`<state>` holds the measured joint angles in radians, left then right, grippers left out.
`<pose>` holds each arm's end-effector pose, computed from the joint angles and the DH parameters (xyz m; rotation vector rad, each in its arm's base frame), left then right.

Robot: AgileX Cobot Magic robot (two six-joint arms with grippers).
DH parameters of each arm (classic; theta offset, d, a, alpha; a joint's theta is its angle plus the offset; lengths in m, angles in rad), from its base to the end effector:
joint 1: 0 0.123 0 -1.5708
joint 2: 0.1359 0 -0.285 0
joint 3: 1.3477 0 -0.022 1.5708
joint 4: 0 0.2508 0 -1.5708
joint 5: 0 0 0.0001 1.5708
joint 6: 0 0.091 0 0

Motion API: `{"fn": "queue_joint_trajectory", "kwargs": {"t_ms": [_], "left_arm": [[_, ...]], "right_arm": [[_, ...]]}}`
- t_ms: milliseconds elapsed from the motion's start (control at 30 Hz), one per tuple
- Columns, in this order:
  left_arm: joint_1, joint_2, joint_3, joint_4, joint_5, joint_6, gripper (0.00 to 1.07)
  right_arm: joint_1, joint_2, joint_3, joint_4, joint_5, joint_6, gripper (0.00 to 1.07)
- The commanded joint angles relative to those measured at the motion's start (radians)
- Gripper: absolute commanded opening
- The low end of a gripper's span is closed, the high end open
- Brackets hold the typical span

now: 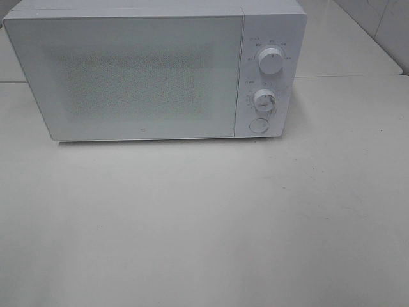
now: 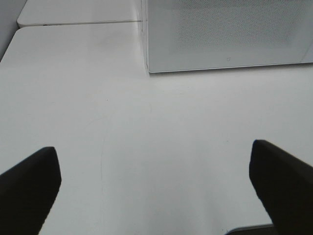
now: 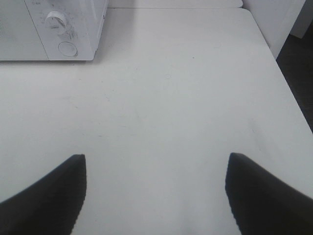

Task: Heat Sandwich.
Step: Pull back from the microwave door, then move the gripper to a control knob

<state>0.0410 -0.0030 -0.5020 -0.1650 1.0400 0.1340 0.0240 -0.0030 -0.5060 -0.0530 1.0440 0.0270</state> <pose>-0.0048 -0.0131 0.2804 0.0994 2.0064 -0.0850 -0.0053 -0.0043 0.2804 0.0052 2.0176 -0.0308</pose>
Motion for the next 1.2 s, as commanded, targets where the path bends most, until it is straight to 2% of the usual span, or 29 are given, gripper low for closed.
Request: {"fn": "queue_joint_trajectory", "kwargs": {"t_ms": [33,1200], "left_arm": [[-0.004,-0.028,0.006,-0.011,-0.003,-0.004,1.01],[-0.004,-0.027,0.006,-0.011,-0.003,-0.004,1.01]], "right_arm": [[-0.003,-0.027,0.001,0.006,-0.009,0.006,0.76],[-0.003,-0.027,0.001,0.006,-0.009,0.007,0.76]]}}
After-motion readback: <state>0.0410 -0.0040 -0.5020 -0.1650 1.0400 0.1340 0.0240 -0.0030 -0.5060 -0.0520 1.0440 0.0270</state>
